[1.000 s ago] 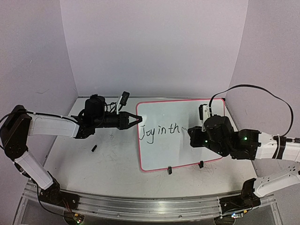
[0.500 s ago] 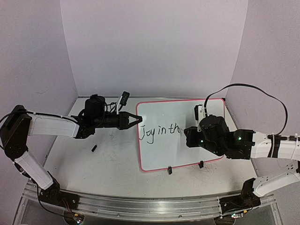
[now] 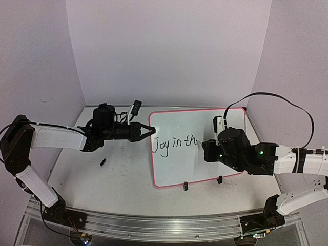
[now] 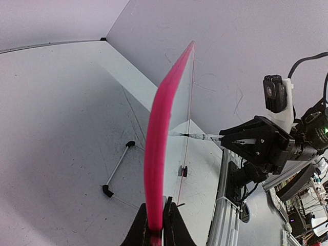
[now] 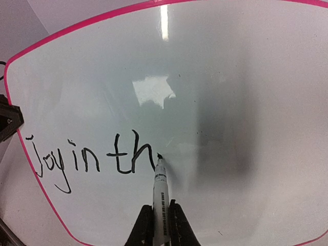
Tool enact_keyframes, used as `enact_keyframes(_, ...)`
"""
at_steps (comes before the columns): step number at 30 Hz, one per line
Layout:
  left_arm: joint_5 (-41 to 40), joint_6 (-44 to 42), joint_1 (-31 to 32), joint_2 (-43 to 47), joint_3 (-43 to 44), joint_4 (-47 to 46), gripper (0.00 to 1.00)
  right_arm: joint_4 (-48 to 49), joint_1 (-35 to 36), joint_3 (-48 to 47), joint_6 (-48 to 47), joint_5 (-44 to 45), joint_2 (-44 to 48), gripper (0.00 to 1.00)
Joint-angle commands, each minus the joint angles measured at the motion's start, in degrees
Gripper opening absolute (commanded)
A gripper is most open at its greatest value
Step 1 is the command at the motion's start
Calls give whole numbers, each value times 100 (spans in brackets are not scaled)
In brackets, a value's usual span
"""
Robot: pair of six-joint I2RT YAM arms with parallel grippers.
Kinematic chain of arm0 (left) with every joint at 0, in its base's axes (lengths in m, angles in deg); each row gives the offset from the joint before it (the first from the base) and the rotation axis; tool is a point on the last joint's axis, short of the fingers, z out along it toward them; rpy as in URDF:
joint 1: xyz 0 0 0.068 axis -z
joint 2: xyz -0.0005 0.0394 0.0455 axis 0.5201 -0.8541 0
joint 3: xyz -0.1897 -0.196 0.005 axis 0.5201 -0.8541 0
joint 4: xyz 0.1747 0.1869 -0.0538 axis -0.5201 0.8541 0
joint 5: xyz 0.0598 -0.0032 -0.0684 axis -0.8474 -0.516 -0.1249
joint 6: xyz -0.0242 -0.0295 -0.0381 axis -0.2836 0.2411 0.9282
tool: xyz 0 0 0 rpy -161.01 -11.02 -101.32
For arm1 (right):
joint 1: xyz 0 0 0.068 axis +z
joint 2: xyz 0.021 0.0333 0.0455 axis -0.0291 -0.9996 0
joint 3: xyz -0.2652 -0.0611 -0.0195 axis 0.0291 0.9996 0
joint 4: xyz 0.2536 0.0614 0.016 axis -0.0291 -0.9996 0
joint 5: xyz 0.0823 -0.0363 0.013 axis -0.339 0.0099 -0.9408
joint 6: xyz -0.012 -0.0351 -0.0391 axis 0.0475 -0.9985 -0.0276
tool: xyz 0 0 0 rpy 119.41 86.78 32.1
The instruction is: Write a sentence on the whiteboard
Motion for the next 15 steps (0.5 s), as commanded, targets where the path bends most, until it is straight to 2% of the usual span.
enact_keyframes(1, -421, -82, -38, 79, 19, 35, 0, -140, -32, 118, 116, 179, 51, 0)
enact_keyframes(15, -432, -76, -38, 121, 8, 39, 0, -281, -72, 143, 293, 674, 256, 0)
